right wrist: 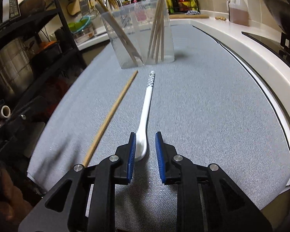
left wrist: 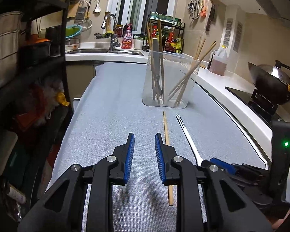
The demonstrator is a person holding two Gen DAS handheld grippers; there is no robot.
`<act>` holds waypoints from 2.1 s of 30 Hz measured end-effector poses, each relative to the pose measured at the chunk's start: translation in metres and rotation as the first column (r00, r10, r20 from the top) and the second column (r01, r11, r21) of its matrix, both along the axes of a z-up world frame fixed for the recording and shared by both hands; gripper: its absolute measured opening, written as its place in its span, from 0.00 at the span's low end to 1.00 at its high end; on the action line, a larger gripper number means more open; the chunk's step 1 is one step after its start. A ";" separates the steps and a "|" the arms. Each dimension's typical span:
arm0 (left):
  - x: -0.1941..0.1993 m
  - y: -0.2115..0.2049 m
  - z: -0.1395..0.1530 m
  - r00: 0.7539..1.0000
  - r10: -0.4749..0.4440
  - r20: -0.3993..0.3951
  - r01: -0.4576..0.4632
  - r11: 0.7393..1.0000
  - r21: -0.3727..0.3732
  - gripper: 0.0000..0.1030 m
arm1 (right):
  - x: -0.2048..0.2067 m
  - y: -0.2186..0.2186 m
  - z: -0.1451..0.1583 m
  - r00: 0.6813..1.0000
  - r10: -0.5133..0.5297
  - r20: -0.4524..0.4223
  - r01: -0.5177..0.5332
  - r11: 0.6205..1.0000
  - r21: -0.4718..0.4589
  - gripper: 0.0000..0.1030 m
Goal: Organize utensils
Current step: 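Position the right tool around the white spoon handle while the left tool lines up on the chopstick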
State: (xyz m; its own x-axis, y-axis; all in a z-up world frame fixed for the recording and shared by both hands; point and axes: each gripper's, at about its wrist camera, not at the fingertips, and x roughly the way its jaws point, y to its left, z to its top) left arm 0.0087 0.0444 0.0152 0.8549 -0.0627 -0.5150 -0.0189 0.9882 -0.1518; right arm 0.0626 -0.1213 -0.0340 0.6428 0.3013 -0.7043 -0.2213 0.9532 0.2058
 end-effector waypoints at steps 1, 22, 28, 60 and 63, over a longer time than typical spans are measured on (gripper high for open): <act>0.000 0.000 0.000 1.000 -0.002 0.001 0.002 1.000 0.001 0.22 | -0.001 0.001 0.000 1.000 0.000 -0.001 0.000 1.000 -0.001 0.22; 0.003 -0.005 -0.013 0.999 -0.024 -0.049 0.023 1.000 -0.015 0.22 | -0.013 0.019 -0.002 0.999 0.037 -0.004 -0.037 0.999 -0.036 0.19; 0.007 -0.017 -0.028 0.993 -0.072 -0.098 0.070 0.997 -0.030 0.22 | -0.014 0.007 0.000 1.000 0.018 0.012 -0.018 0.999 -0.040 0.10; 0.012 -0.050 -0.055 0.983 -0.078 -0.163 0.102 0.985 0.142 0.08 | -0.013 -0.040 -0.002 0.989 -0.098 0.113 0.114 0.982 -0.147 0.10; 0.014 -0.045 -0.054 0.984 -0.062 -0.164 0.084 0.988 0.131 0.07 | -0.015 -0.036 -0.002 0.989 -0.087 0.120 0.106 0.981 -0.163 0.10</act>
State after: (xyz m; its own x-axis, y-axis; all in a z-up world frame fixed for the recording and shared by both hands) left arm 0.0226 -0.0002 -0.0393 0.7570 -0.0413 -0.6521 0.0412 0.9990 -0.0154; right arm 0.0476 -0.1574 -0.0360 0.7407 0.1169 -0.6616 -0.1389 0.9901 0.0195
